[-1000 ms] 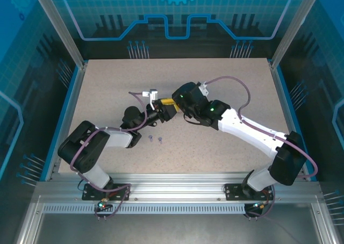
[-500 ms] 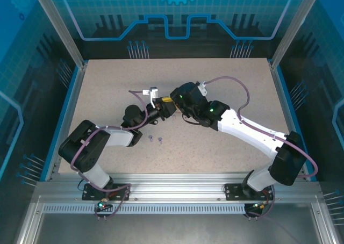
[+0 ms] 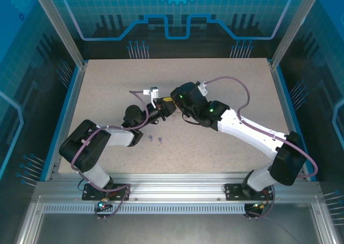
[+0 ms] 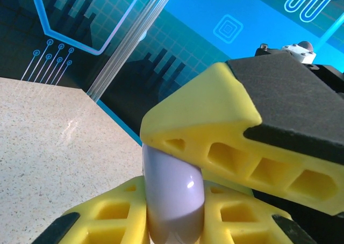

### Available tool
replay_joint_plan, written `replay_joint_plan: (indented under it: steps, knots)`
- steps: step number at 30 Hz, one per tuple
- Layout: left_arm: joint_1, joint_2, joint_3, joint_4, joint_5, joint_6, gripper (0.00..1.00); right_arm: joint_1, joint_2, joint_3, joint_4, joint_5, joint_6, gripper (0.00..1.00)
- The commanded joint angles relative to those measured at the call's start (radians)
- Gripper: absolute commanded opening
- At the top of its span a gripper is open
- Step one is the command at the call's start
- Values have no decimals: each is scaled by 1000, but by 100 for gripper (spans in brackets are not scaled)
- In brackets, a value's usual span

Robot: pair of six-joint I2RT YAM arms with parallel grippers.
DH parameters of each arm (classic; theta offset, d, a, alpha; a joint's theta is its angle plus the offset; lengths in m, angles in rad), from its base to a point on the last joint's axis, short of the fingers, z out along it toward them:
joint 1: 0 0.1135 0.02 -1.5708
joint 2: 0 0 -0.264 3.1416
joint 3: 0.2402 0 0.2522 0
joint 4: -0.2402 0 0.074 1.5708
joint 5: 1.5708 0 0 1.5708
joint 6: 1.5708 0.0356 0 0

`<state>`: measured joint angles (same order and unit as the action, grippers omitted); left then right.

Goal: Insert the wireless bluetooth earbuds into the charging case

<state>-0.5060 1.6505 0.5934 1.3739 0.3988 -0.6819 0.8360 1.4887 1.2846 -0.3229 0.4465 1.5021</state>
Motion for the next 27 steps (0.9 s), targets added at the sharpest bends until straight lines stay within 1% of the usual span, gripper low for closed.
replay_joint_plan:
  steps: [1, 3, 5, 12, 14, 16, 18, 22, 27]
  knots:
    - [-4, -6, 32, 25, -11, 1, 1, 22, -32, -6, 45, -12, 0, 64]
    - [-5, -9, 35, 25, -6, -1, 0, 17, -51, -2, 57, 0, -37, 76]
    - [-4, -14, 34, 25, -3, -2, 0, 10, -80, 7, 44, 22, -77, 82]
    - [11, -56, 35, 12, 34, -3, 0, -33, -248, 4, -70, 72, -286, 83]
    - [17, -80, 43, -22, 50, 13, 0, -51, -297, -12, -94, 73, -358, 83]
    - [19, -111, 59, -90, 67, 45, 0, -72, -343, -32, -112, 65, -429, 84]
    - [18, -150, 82, -185, 91, 93, 0, -106, -377, -43, -144, 43, -493, 84]
    - [19, -214, 129, -359, 131, 182, 0, -180, -413, -63, -155, -47, -632, 85]
    - [20, -280, 194, -570, 219, 289, 0, -237, -417, -79, -72, -240, -899, 85]
